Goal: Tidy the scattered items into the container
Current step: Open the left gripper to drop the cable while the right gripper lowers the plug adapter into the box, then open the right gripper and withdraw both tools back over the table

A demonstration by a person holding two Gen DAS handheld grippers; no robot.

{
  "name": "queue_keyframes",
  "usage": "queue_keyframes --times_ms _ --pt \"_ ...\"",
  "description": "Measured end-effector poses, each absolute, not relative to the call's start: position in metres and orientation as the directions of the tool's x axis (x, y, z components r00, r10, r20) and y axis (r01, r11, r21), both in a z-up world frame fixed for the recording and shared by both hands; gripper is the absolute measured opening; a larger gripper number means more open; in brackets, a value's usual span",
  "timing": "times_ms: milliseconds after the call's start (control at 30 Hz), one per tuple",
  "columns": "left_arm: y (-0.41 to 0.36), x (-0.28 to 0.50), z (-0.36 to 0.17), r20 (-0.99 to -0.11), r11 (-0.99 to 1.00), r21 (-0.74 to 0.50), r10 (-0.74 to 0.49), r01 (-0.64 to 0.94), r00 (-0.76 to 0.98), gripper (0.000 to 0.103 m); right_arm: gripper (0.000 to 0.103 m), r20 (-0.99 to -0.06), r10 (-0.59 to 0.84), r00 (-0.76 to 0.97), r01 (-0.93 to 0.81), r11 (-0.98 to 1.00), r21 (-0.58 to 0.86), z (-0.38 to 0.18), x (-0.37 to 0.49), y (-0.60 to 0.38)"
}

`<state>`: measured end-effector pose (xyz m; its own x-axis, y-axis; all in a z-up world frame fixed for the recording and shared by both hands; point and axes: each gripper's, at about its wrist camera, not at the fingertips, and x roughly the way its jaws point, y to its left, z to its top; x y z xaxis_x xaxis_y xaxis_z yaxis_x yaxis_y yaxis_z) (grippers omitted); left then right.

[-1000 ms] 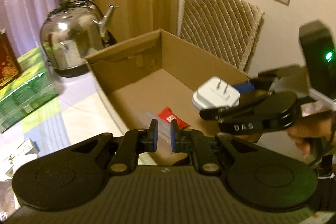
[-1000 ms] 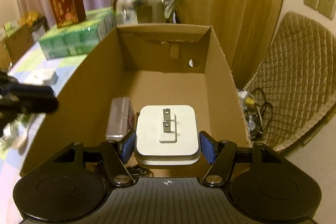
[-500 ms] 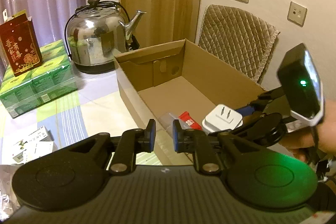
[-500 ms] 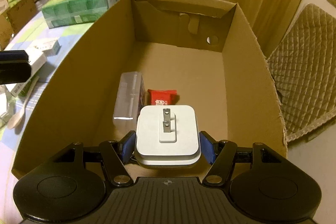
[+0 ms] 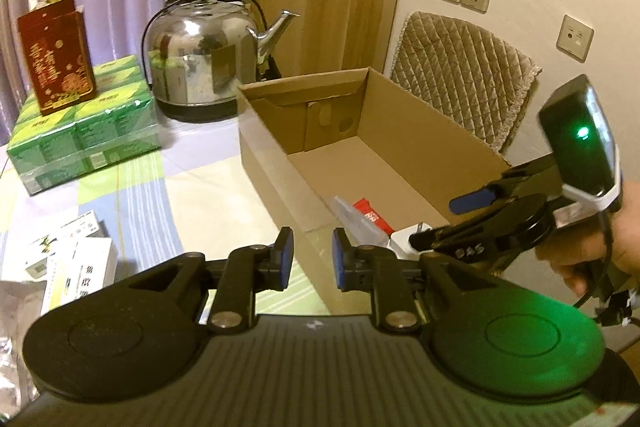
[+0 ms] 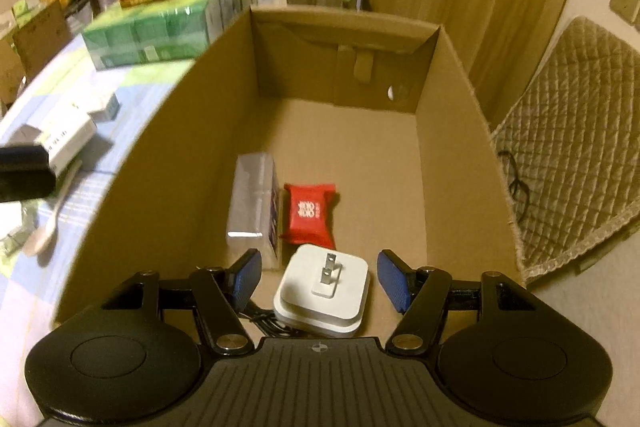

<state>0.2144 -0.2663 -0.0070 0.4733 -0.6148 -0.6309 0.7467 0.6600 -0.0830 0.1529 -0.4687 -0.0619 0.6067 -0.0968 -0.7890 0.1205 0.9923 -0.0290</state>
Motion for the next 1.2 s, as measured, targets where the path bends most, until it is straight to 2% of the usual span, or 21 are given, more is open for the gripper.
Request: queue_keyframes --times_ms 200,333,400,567,733,800,1033,1200 --pt "-0.239 0.201 -0.003 -0.63 0.693 -0.094 -0.597 0.714 0.497 0.021 0.063 -0.703 -0.084 0.706 0.142 0.99 0.024 -0.022 0.123 -0.451" --pt "-0.212 0.185 -0.002 -0.637 0.72 -0.081 -0.569 0.689 0.52 0.027 0.076 -0.646 -0.057 0.761 0.132 0.989 0.069 0.0 0.099 -0.431" --pt "-0.195 0.176 -0.002 -0.645 0.739 -0.078 -0.55 0.67 0.531 0.028 0.078 -0.625 -0.038 0.78 0.12 0.989 0.089 0.009 0.087 -0.417" --pt "-0.144 0.15 -0.001 -0.651 0.789 -0.07 -0.499 0.61 0.571 0.045 0.086 -0.606 0.036 0.795 0.051 0.991 0.127 0.016 0.065 -0.376" --pt "-0.088 0.125 -0.002 -0.65 0.842 -0.079 -0.45 0.534 0.613 0.081 0.098 -0.611 0.108 0.784 -0.015 0.988 0.155 0.01 0.048 -0.336" --pt "-0.067 0.117 -0.003 -0.652 0.861 -0.082 -0.428 0.503 0.626 0.085 0.101 -0.62 0.135 0.772 -0.039 0.985 0.166 0.004 0.042 -0.321" --pt "-0.013 0.097 -0.006 -0.671 0.907 -0.04 -0.335 0.419 0.662 0.102 0.101 -0.67 0.206 0.713 -0.117 0.977 0.176 -0.019 0.03 -0.276" --pt "0.008 0.093 -0.007 -0.681 0.918 -0.035 -0.312 0.396 0.662 0.102 0.101 -0.695 0.202 0.69 -0.13 0.979 0.156 -0.027 0.023 -0.258"
